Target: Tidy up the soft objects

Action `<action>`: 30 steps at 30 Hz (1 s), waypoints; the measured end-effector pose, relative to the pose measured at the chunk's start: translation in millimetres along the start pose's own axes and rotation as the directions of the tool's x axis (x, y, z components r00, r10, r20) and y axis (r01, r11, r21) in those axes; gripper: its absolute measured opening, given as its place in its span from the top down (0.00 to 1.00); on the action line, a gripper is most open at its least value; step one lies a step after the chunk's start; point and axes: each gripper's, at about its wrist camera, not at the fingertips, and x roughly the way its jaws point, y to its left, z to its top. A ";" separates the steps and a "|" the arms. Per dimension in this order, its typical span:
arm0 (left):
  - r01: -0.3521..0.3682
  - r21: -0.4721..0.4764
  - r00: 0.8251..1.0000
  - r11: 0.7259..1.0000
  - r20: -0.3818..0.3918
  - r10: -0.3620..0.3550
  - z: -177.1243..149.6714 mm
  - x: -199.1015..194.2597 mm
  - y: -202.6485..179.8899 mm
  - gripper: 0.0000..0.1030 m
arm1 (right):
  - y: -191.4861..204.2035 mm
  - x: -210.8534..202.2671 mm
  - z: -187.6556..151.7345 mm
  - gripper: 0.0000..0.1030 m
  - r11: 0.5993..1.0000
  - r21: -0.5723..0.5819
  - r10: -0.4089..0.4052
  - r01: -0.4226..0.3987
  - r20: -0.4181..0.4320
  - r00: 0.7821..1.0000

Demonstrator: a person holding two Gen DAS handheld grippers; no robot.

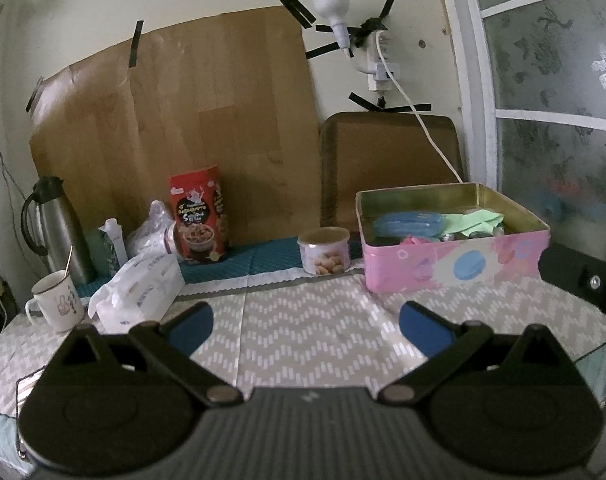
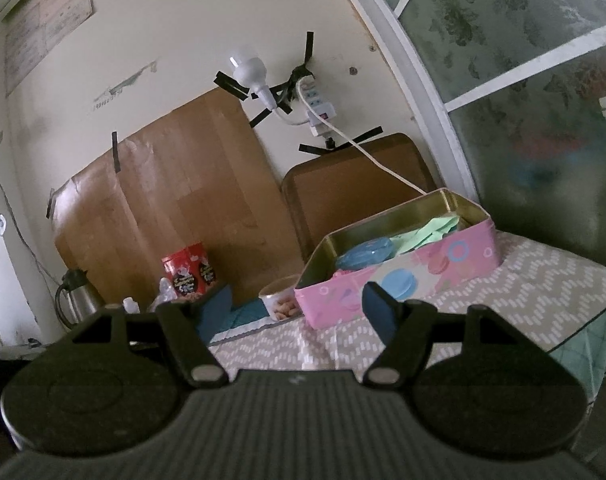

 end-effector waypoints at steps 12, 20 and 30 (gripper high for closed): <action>0.030 0.057 0.998 0.998 -0.053 -0.027 -12.2 4.5 -14.3 0.00 | -2.0 0.5 0.0 0.27 1.000 0.017 -0.009 0.009 -0.006 1.000; 0.040 0.067 0.997 0.997 -0.073 -0.035 -17.7 4.4 -16.7 0.00 | -1.2 0.7 -1.4 0.27 1.000 0.024 -0.015 0.016 -0.014 1.000; 0.055 0.077 0.993 0.996 -0.109 -0.046 -24.5 8.5 -18.3 0.00 | -1.0 1.9 -2.6 0.27 1.000 0.024 -0.016 0.017 -0.018 1.000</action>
